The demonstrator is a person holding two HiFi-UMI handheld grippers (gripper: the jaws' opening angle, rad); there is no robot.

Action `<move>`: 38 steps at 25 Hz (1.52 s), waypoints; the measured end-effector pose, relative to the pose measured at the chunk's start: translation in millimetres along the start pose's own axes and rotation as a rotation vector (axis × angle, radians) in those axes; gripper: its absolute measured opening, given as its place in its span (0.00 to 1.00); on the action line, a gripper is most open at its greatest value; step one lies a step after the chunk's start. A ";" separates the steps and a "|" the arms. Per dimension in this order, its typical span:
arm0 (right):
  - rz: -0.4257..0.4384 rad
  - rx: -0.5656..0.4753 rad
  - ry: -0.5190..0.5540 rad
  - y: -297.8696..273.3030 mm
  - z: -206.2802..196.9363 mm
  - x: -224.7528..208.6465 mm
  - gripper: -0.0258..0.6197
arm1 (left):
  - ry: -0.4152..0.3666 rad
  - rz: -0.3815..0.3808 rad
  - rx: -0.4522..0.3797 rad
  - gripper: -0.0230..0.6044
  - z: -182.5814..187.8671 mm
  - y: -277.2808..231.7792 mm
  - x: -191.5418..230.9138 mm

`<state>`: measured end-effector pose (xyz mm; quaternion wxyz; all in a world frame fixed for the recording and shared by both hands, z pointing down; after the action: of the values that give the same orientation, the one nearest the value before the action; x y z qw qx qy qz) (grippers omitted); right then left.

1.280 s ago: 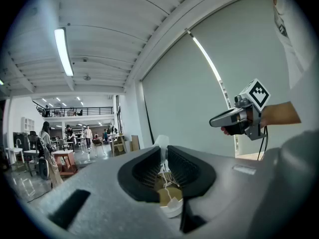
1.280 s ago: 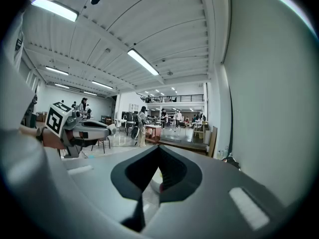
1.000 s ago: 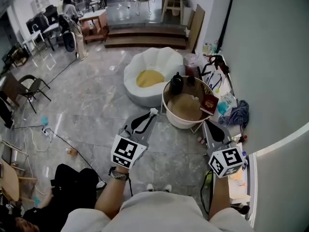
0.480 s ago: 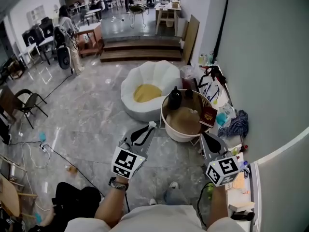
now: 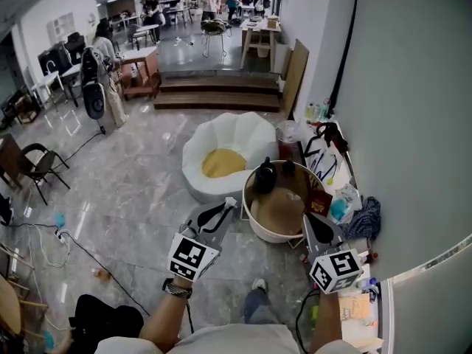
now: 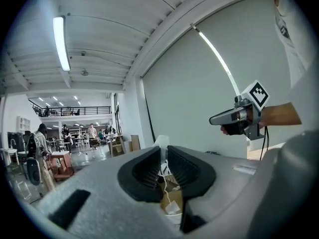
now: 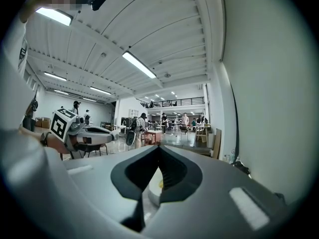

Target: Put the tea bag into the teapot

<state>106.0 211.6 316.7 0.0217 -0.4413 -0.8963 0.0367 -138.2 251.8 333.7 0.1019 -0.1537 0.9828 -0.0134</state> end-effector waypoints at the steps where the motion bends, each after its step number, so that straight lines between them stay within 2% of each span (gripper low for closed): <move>1: 0.005 0.001 0.002 -7.9 0.9 -11.0 0.05 | -0.001 0.003 -0.001 0.12 1.5 -12.3 3.5; 6: 0.035 0.014 0.017 -44.2 13.5 -71.2 0.05 | 0.001 0.021 -0.005 0.12 16.4 -80.3 16.3; 18: 0.017 0.028 0.033 -95.5 28.3 -205.1 0.05 | -0.007 0.040 0.002 0.12 29.6 -219.5 25.6; 25: 0.048 0.047 0.030 -122.9 19.6 -251.5 0.05 | 0.002 0.053 0.014 0.12 25.5 -272.0 29.1; 32: 0.041 0.060 0.020 -140.8 15.8 -287.7 0.05 | 0.008 0.035 0.032 0.12 23.7 -315.9 34.3; 38: -0.015 0.102 -0.006 -168.1 -3.6 -317.1 0.05 | 0.035 -0.004 0.030 0.12 7.6 -360.2 50.8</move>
<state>166.9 -141.8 332.4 0.0416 -0.4330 -0.8966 0.0835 -76.2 -106.7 337.1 0.0871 -0.1539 0.9838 -0.0312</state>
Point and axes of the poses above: the fingertips, and each gripper's own axes: y backward along the fingers, x to its left, z out of its top, the point moved 6 cm from there along y, backward along the fingers, and after that the axes turned 7 degrees about z, right-handed, at the moved point
